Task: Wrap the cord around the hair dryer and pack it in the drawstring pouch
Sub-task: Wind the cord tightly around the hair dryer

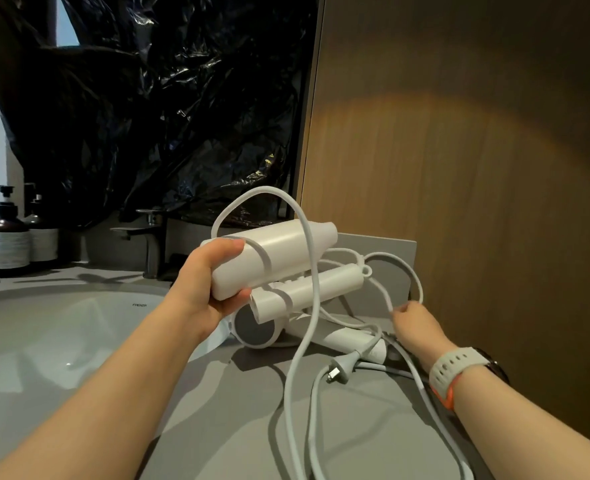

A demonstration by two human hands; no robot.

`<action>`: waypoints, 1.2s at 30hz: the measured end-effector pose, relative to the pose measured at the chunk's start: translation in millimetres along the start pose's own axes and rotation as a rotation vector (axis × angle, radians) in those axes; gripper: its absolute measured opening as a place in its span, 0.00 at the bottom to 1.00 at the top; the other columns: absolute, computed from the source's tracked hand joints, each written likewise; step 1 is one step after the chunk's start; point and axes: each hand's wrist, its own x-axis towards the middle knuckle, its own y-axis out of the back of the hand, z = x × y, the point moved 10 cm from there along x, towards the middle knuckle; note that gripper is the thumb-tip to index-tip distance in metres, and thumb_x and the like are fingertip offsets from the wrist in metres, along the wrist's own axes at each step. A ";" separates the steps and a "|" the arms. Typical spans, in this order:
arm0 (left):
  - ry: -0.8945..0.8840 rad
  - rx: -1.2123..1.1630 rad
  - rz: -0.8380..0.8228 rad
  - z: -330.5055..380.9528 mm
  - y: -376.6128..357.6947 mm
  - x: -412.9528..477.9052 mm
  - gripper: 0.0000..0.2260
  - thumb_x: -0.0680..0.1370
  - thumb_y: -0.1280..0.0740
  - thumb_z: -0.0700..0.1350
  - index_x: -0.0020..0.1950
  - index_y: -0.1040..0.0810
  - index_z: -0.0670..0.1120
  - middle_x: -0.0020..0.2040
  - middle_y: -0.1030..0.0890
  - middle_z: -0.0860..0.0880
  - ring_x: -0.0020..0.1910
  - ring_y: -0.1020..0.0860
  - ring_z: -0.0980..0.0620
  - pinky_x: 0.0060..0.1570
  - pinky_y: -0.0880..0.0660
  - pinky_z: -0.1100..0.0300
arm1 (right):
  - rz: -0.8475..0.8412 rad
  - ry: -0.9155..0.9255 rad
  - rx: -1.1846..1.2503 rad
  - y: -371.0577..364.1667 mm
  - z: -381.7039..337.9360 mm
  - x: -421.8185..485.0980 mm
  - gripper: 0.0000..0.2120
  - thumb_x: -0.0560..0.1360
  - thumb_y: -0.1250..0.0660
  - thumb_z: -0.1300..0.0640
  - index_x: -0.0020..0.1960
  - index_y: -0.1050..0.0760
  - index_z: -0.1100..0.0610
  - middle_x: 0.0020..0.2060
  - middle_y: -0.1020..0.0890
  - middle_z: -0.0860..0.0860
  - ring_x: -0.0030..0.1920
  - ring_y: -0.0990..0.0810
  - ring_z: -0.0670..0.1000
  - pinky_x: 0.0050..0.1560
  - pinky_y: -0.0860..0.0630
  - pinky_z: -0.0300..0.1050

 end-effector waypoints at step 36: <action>0.174 -0.336 0.078 -19.7 -9.5 -10.9 0.16 0.71 0.27 0.44 0.57 0.24 0.44 0.56 0.26 0.43 0.52 0.24 0.44 0.33 0.19 0.55 | -0.117 0.180 0.661 -9.2 -91.0 -66.6 0.13 0.78 0.37 0.50 0.42 0.22 0.58 0.26 0.38 0.51 0.25 0.42 0.47 0.24 0.43 0.39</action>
